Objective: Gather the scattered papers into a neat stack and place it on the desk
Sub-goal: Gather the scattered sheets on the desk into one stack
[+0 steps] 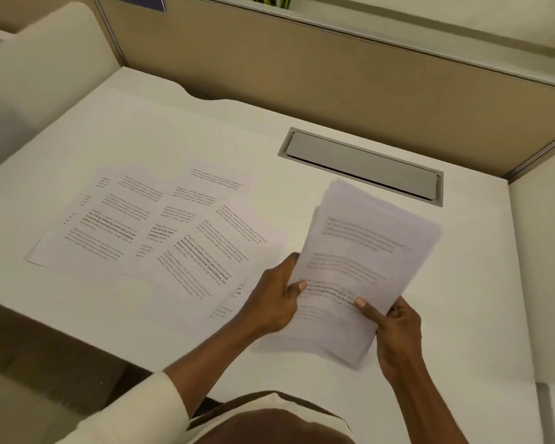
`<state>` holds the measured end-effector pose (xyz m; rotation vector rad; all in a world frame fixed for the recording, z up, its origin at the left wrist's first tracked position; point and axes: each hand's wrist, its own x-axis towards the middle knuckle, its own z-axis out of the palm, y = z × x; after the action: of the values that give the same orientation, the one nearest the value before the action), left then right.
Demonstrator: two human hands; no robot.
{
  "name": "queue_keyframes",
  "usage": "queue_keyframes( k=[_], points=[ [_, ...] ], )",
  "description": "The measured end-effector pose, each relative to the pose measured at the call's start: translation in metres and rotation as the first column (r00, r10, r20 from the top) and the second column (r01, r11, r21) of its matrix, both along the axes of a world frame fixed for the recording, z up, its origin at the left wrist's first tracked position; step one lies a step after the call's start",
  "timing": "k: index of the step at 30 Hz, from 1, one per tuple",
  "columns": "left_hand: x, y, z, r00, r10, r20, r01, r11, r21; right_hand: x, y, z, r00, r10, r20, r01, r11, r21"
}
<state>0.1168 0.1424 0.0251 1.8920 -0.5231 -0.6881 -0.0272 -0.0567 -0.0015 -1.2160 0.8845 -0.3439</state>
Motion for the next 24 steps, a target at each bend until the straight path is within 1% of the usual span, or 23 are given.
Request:
queue_keyframes(
  k=[3,5,7,9,11,13,16,19,21,24],
  points=[
    [0.002,-0.013,0.016,0.992,0.065,0.105,-0.057,0.995,-0.077,0.007,-0.004,0.018,0.986,-0.071,0.15,0.084,0.993,-0.084],
    [0.004,-0.017,0.024,0.983,0.137,0.122,-0.12,0.983,-0.138,0.012,-0.005,0.026,0.97,-0.054,0.237,0.095,0.982,-0.165],
    [0.006,-0.017,0.023,0.976,0.18,0.126,-0.159,0.974,-0.16,0.016,0.0,0.032,0.964,-0.014,0.264,0.076,0.971,-0.227],
    [0.006,-0.017,0.016,0.971,0.218,0.097,-0.202,0.967,-0.155,0.018,0.008,0.032,0.975,-0.001,0.221,0.059,0.966,-0.253],
    [0.005,-0.015,0.007,0.963,0.27,0.021,-0.265,0.956,-0.125,0.018,0.016,0.029,0.987,0.021,0.16,0.022,0.965,-0.262],
    [0.004,-0.012,-0.001,0.954,0.298,-0.024,-0.298,0.95,-0.09,0.018,0.021,0.025,0.994,0.036,0.104,-0.007,0.963,-0.269],
    [0.006,-0.007,-0.007,0.954,0.292,-0.066,-0.296,0.953,-0.063,0.019,0.028,0.022,0.997,-0.022,0.07,0.039,0.963,-0.266],
    [0.012,0.0,-0.005,0.962,0.27,-0.037,-0.272,0.962,-0.037,0.026,0.039,0.019,0.998,-0.057,0.02,0.061,0.952,-0.301],
    [0.024,0.01,-0.001,0.966,0.257,-0.008,-0.257,0.966,-0.011,0.034,0.05,0.018,0.997,-0.074,-0.013,0.067,0.954,-0.291],
    [0.049,0.032,0.006,0.965,0.262,0.034,-0.264,0.959,0.106,0.056,0.071,0.019,0.994,-0.067,-0.081,0.043,0.962,-0.271]
  ],
)
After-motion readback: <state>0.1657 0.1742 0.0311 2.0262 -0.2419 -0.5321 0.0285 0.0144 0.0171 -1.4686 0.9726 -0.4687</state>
